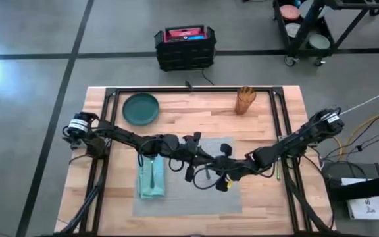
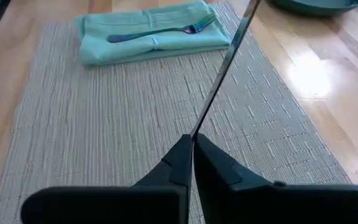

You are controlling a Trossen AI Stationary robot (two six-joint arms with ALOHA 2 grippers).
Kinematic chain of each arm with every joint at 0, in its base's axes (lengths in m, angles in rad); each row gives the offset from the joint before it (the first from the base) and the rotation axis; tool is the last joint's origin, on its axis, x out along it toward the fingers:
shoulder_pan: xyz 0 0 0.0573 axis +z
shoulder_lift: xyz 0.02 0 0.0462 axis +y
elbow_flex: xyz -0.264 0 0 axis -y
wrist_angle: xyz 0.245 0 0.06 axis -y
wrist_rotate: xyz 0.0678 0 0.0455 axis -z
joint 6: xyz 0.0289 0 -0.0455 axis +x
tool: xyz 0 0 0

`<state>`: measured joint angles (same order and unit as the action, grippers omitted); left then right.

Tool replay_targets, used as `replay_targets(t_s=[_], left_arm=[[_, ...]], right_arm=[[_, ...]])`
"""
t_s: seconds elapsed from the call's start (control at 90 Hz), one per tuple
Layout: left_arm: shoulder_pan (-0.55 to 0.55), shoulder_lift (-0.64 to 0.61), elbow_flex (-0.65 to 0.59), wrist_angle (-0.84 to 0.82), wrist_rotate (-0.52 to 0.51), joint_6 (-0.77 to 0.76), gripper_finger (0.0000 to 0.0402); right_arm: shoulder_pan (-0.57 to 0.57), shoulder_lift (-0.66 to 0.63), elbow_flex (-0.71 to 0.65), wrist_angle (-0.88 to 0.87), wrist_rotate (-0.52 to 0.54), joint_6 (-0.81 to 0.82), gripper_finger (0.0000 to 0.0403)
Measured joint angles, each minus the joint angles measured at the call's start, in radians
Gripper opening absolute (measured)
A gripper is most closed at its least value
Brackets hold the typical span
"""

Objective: Set table place
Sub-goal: Put the blue table knife on the right of the gray tablemat

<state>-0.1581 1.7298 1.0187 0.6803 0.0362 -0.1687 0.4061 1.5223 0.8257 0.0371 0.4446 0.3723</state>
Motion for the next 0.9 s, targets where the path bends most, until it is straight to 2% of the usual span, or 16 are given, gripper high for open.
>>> replay_targets(t_s=[0.156,0.278,0.378,0.444,0.522,0.644,0.756,0.9], left_arm=[[-0.006,-0.05,0.001,-0.113,-0.001,-0.02,0.0],[-0.032,-0.138,0.001,-0.405,-0.009,-0.072,0.0],[-0.086,-0.189,0.0,-0.716,-0.124,-0.129,0.0],[-0.119,-0.191,-0.022,-0.812,-0.237,-0.152,0.0],[-0.136,-0.179,-0.058,-0.781,-0.284,-0.164,0.0],[-0.133,-0.117,-0.12,-0.545,-0.282,-0.174,0.0],[-0.123,-0.036,-0.137,-0.345,-0.287,-0.122,0.0],[-0.102,0.053,-0.097,-0.272,-0.29,-0.081,0.0]], right_arm=[[-0.002,0.0,0.0,0.008,-0.003,0.005,0.0],[-0.002,0.0,0.0,0.01,0.0,-0.004,0.0],[-0.002,-0.001,0.0,0.008,0.0,-0.006,0.0],[-0.002,-0.001,0.001,0.008,0.0,-0.007,0.0],[-0.002,-0.001,0.001,0.006,0.0,-0.007,0.0],[-0.002,-0.002,0.001,0.006,0.0,-0.007,0.0],[-0.003,-0.002,0.002,0.007,0.0,-0.007,0.0],[-0.006,-0.002,0.002,0.006,-0.001,-0.007,0.0]])
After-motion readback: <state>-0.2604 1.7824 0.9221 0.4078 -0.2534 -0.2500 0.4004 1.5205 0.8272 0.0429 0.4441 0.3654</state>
